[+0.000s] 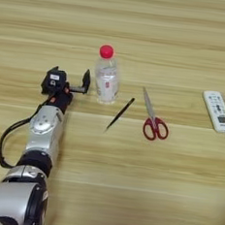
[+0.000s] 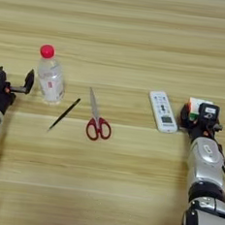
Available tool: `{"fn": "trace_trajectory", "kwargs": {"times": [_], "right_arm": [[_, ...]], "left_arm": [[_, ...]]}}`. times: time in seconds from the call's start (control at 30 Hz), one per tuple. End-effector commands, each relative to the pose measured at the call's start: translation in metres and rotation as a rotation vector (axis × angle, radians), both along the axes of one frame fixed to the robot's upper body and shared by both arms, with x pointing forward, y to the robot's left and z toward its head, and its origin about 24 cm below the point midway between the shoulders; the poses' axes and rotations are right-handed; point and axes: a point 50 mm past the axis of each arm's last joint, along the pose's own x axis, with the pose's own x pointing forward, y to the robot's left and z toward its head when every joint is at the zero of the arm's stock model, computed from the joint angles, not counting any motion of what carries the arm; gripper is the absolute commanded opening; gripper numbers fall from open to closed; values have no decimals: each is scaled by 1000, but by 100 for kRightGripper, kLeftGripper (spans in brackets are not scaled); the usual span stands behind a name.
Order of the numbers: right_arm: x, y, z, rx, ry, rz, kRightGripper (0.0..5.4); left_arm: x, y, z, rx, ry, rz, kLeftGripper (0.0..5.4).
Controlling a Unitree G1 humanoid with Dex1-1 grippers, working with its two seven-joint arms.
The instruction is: Move the objects on the table
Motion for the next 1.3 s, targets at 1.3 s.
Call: {"fn": "trace_trajectory", "kwargs": {"times": [1.3], "right_arm": [[-5, 123, 8, 35, -57, 518, 335]], "left_arm": [[3, -2, 3, 15, -8, -10, 540]]}}
